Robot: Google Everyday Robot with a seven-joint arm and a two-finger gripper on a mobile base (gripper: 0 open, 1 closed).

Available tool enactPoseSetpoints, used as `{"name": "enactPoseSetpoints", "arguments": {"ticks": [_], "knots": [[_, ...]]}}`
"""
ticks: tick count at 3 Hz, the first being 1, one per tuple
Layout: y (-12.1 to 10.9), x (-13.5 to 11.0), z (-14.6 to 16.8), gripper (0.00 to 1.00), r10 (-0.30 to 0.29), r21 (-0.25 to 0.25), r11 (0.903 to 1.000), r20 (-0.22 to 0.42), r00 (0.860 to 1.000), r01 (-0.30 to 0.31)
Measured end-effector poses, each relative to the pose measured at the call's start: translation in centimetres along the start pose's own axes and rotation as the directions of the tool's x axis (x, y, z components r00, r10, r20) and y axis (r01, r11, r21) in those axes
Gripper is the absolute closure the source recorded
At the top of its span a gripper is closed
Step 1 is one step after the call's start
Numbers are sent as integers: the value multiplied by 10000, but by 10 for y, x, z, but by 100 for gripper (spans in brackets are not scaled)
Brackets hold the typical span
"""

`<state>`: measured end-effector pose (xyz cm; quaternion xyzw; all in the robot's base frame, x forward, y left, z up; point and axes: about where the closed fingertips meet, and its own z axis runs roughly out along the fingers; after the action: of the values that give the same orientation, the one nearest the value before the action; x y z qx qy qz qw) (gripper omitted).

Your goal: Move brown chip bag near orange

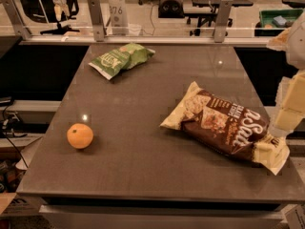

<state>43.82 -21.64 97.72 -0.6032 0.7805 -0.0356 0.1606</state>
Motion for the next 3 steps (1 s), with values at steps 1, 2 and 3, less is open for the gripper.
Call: {"name": "enactPoseSetpoints", "arguments": {"ticks": [1, 2, 3], "knots": [[0, 0, 0, 0, 0, 2, 10000, 1, 10000, 0], [0, -2, 8, 0, 180, -4, 9998, 257, 9995, -180], [4, -1, 23, 0, 413, -103, 9991, 619, 9972, -408]]}}
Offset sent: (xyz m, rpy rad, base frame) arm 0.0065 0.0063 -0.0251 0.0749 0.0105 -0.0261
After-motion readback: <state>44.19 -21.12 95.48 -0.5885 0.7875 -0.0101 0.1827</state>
